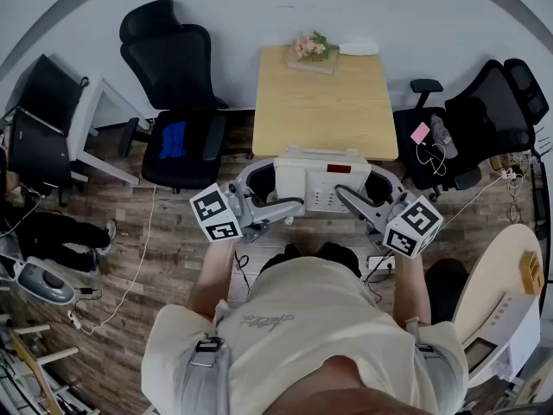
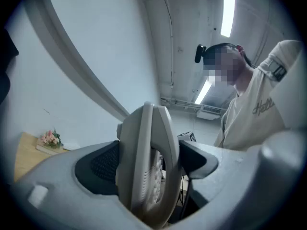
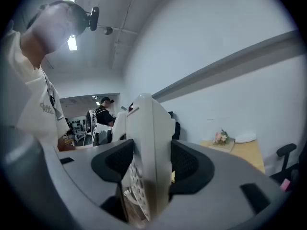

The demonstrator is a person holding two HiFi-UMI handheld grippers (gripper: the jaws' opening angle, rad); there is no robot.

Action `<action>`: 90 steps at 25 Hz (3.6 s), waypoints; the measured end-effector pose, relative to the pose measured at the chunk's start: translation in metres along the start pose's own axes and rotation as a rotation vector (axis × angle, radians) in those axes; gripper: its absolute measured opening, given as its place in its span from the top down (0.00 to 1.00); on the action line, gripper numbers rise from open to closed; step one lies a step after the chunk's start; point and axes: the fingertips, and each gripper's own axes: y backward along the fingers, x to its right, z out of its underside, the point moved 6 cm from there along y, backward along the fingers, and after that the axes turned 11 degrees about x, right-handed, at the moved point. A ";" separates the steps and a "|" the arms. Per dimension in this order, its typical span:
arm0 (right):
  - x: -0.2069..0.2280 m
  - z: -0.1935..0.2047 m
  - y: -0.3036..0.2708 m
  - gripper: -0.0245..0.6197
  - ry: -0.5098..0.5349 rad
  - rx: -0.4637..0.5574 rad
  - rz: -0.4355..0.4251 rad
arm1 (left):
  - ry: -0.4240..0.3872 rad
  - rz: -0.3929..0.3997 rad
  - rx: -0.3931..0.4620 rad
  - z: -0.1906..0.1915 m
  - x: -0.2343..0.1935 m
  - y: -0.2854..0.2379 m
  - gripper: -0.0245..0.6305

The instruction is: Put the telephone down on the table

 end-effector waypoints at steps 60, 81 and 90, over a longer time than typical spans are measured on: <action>0.204 -0.018 -0.072 0.59 -0.087 0.082 -0.171 | -0.053 -0.182 -0.023 -0.007 -0.153 -0.105 0.38; 0.299 -0.026 -0.155 0.59 -0.121 0.009 -0.066 | 0.040 -0.119 -0.028 -0.027 -0.295 -0.131 0.38; 0.321 -0.036 -0.218 0.59 -0.117 -0.009 -0.005 | 0.073 -0.063 -0.007 -0.061 -0.363 -0.119 0.38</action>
